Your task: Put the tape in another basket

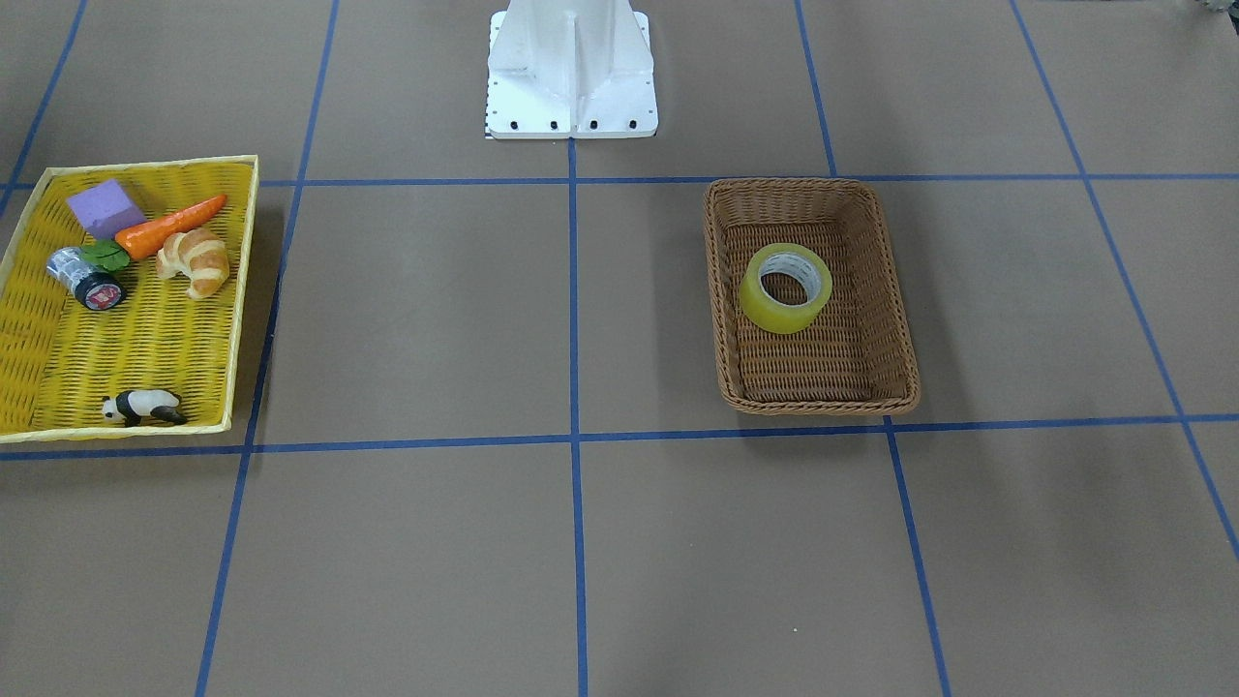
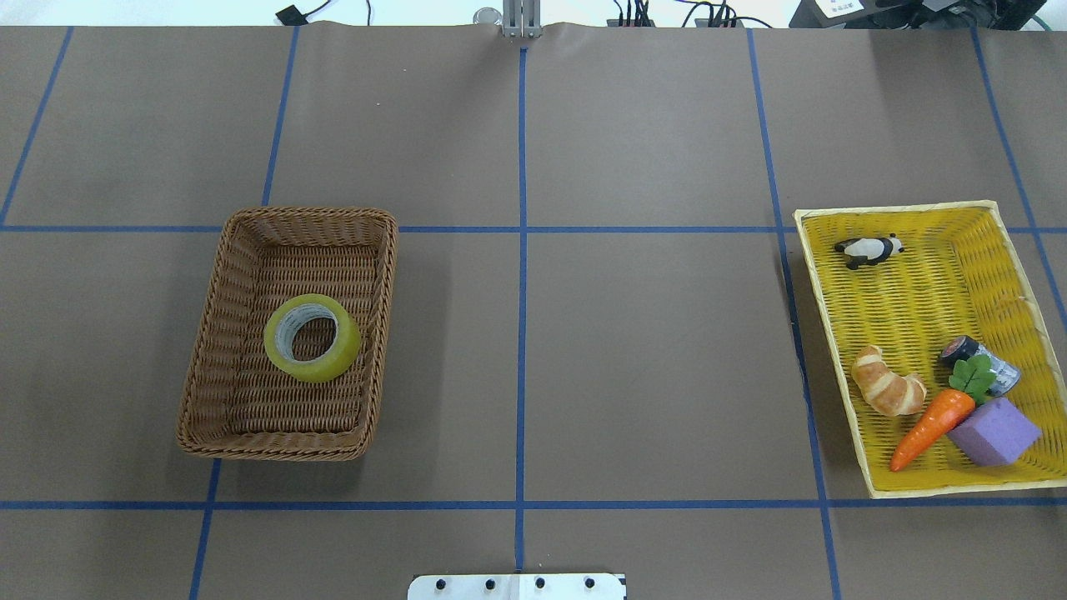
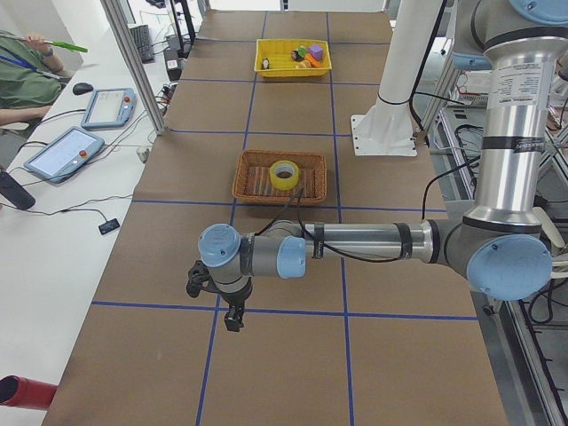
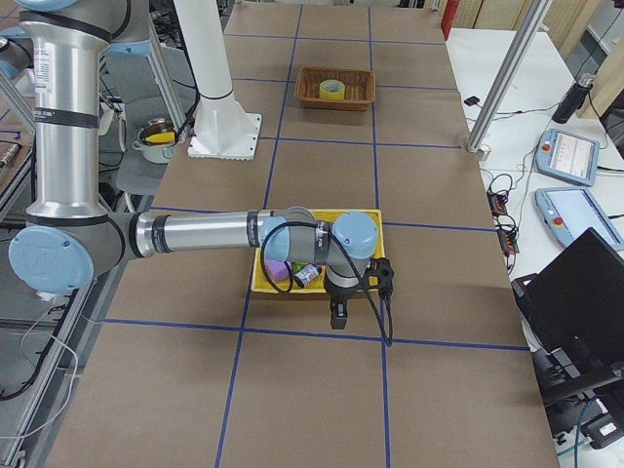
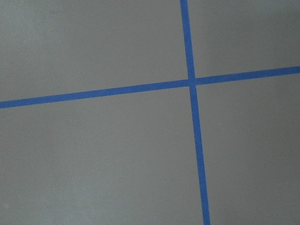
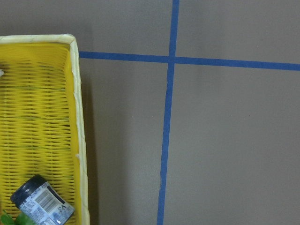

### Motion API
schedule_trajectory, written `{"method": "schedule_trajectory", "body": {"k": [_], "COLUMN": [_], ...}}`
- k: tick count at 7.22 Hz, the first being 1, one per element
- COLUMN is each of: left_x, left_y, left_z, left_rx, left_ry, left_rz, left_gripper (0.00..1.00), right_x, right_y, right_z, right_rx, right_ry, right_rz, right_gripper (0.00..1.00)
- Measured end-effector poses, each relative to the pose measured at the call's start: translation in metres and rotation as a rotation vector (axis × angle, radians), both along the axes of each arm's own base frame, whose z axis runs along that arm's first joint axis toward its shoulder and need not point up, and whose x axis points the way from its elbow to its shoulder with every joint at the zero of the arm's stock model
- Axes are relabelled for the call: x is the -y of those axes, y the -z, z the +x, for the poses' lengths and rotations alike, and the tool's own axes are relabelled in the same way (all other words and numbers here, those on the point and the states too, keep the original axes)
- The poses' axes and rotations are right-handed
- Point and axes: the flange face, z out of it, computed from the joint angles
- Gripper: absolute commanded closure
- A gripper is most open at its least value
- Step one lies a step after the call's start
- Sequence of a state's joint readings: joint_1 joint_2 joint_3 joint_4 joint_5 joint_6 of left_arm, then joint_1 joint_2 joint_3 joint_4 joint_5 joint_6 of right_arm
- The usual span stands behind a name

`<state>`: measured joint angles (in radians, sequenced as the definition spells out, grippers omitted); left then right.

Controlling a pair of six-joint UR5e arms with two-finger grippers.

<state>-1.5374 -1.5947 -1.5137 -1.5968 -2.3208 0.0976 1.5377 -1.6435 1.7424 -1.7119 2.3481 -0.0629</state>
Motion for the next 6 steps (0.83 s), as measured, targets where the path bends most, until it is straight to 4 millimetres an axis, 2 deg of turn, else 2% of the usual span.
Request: {"method": "schedule_trajectory", "body": {"k": [6], "left_x": [-0.0028], "left_y": [-0.0031], "left_z": [-0.0011], "left_rx": [-0.001], "left_ry": [0.001], "left_rz": [-0.005], "left_gripper": [0.02], "right_x": [0.0036], "right_y": [0.0076], "right_z": [0.0001], "right_rx": [0.003], "right_ry": [-0.001], "right_rz": [0.019], "right_gripper": [0.00]}}
